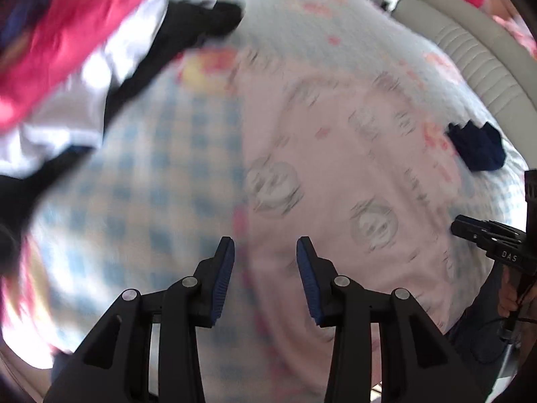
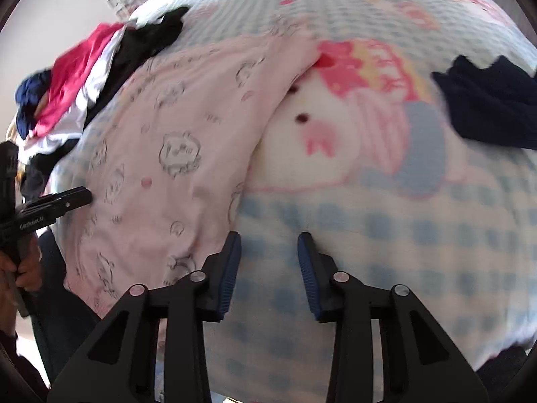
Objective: Fold clothes
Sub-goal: 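Move both open tools over the folded pants toward the waistband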
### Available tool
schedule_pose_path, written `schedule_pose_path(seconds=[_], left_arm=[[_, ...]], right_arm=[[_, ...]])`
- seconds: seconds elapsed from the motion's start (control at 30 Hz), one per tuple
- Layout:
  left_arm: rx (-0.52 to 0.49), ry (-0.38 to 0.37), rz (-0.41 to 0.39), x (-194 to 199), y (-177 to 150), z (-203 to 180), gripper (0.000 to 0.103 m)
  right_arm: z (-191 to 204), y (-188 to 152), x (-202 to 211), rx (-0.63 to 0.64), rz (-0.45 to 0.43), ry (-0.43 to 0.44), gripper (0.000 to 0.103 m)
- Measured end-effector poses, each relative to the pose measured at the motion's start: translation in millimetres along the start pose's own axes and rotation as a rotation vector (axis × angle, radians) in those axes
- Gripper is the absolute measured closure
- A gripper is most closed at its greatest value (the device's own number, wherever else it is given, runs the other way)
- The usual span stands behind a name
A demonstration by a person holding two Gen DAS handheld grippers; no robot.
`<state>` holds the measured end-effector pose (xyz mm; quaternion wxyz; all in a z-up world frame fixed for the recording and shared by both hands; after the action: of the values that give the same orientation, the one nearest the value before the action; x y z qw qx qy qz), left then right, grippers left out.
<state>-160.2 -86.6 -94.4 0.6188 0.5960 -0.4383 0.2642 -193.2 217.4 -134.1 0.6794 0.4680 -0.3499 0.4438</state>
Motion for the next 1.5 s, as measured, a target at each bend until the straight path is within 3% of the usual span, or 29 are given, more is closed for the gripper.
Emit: schedule_pose_path(seconds=[0.1, 0.2, 0.27, 0.33, 0.43, 0.53, 0.67, 0.77, 0.83, 0.9, 0.97, 1.03, 1.13, 1.23, 1.3, 1.33, 1.4, 1.43, 1.47, 1.5], left_arm=[[-0.032, -0.057, -0.043, 0.3, 14.6, -24.4, 0.06], [-0.048, -0.056, 0.026, -20.9, 11.9, -37.5, 0.059], [-0.036, -0.04, 0.115, -33.9, -6.9, -31.9, 0.058], [-0.041, -0.058, 0.138, -31.3, -23.8, -20.9, 0.059], [-0.124, -0.034, 0.164, -18.0, -23.7, -16.2, 0.06], [-0.174, 0.021, 0.069, -2.5, 10.1, -13.3, 0.058], [-0.093, -0.067, -0.03, -11.6, 59.4, -1.1, 0.057], [-0.067, -0.127, -0.033, -40.3, 78.9, -5.8, 0.057], [-0.059, -0.091, 0.038, -65.3, 77.4, -1.6, 0.057], [-0.062, -0.009, 0.102, -75.0, 69.6, 14.6, 0.059], [-0.025, 0.005, 0.086, -63.6, 64.4, 35.1, 0.06], [0.013, 0.064, 0.069, -50.4, 63.5, 59.2, 0.06], [0.042, 0.009, 0.018, -46.5, 80.2, 73.0, 0.059], [0.003, -0.041, -0.034, -57.2, 110.2, 59.8, 0.058], [-0.023, -0.03, -0.012, -74.6, 123.5, 56.7, 0.058], [-0.032, 0.002, 0.009, -83.5, 129.5, 59.9, 0.058], [-0.03, 0.14, 0.057, -95.6, 137.4, 81.3, 0.058], [-0.017, 0.187, 0.069, -97.7, 140.7, 92.9, 0.058], [0.021, 0.193, 0.056, -92.9, 142.4, 106.3, 0.059], [0.053, 0.188, 0.041, -88.1, 144.1, 116.1, 0.06]], right_arm=[[13.8, 7.7, 10.7, 0.015, -0.051, 0.025, 0.06], [36.6, 6.5, 1.1, 0.075, -0.02, 0.053, 0.059], [40.4, -2.6, -15.6, 0.11, 0.029, -0.006, 0.059], [31.2, -9.3, -22.9, 0.108, 0.045, -0.06, 0.06], [6.2, -14.3, -5.6, 0.044, 0.04, -0.022, 0.061], [-9.3, -7.8, 7.7, 0.028, 0.026, -0.033, 0.062], [10.2, 20.4, 22.0, 0.039, -0.041, 0.01, 0.059], [39.2, 41.3, 14.4, 0.099, -0.047, 0.044, 0.058], [51.7, 49.1, -5.8, 0.12, -0.018, 0.03, 0.058], [47.7, 52.5, -20.3, 0.113, 0.01, 0.002, 0.06], [32.0, 53.9, -26.4, 0.079, 0.032, -0.02, 0.06], [16.3, 55.3, -32.4, 0.045, 0.054, -0.042, 0.06], [0.2, 70.6, -21.3, -0.01, 0.018, -0.06, 0.058], [16.1, 101.6, -13.7, -0.001, -0.058, -0.011, 0.051], [30.6, 118.8, -21.0, 0.023, -0.075, 0.009, 0.051], [37.3, 124.8, -31.7, 0.056, -0.063, -0.006, 0.052], [35.2, 129.9, -55.4, 0.101, -0.029, -0.117, 0.055], [28.2, 132.8, -62.9, 0.096, -0.018, -0.176, 0.064], [15.1, 137.7, -63.5, 0.065, -0.021, -0.207, 0.065], [6.2, 143.5, -55.8, 0.035, -0.046, -0.197, 0.06]])
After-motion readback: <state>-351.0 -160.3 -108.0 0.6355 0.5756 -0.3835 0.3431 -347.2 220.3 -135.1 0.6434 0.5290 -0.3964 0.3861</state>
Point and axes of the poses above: each gripper's, at about its wrist camera, not at the fingertips, and x roughly against the way its jaws point, z to its left, y to its top, the point moved 4 cm from there along -x, roughly the way its jaws point, and after that the axes turned 13 degrees about -x, right-handed, at the moved point
